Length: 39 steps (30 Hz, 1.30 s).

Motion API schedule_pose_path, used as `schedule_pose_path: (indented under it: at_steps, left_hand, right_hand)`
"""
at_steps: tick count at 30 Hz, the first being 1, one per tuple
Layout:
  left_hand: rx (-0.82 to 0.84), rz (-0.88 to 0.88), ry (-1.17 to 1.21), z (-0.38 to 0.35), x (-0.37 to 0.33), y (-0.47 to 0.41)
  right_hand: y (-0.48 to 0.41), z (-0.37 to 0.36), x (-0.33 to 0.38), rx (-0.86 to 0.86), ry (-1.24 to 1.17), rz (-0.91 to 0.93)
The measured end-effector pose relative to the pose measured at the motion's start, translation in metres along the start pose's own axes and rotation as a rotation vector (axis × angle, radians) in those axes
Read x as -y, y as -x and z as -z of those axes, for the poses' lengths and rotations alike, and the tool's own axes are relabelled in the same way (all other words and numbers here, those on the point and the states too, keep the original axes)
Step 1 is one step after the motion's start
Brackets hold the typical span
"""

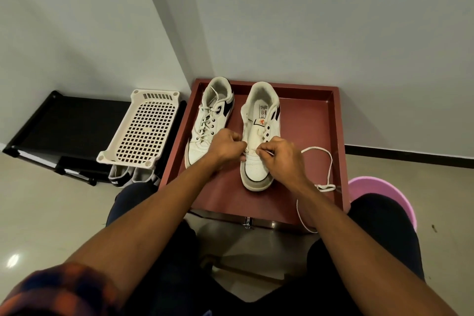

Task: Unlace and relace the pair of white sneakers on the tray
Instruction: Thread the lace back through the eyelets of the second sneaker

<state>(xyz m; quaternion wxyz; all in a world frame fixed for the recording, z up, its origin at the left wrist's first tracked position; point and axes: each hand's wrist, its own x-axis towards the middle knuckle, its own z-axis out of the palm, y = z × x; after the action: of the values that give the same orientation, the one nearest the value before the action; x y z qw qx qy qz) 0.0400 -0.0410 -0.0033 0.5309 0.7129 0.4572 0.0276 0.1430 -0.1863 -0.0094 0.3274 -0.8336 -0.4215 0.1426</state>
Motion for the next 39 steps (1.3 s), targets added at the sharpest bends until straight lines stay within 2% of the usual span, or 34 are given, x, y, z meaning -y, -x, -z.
schedule_pose_path:
  at_steps: [2,6,10,26,28,31,35,39]
  left_hand:
    - [-0.015,0.042,0.137,0.003,0.005,0.001]
    - [-0.008,0.068,0.239,0.004,0.006,0.006]
    - [-0.026,0.012,0.182,-0.002,-0.001,0.011]
    - [-0.047,-0.044,0.023,-0.008,-0.005,0.012]
    - [-0.032,-0.055,0.015,-0.007,-0.003,0.01]
    - [-0.005,-0.044,0.066,-0.005,0.003,0.01]
    - [0.01,-0.019,0.284,-0.004,0.01,0.018]
    - [0.047,0.037,0.494,-0.006,0.017,0.025]
  right_hand:
    - [-0.002,-0.002,0.004,-0.001,0.005,0.02]
    - [-0.006,-0.003,0.01,0.01,0.087,0.083]
    - [-0.011,-0.002,0.006,0.027,0.17,0.126]
    - [-0.038,0.011,0.013,0.314,0.456,0.327]
    - [-0.042,0.01,0.008,0.308,0.382,0.326]
    - [-0.039,0.003,-0.003,0.262,0.119,0.208]
    - [-0.039,-0.003,-0.01,0.253,-0.084,0.067]
    - [-0.042,-0.006,-0.014,0.278,-0.164,0.01]
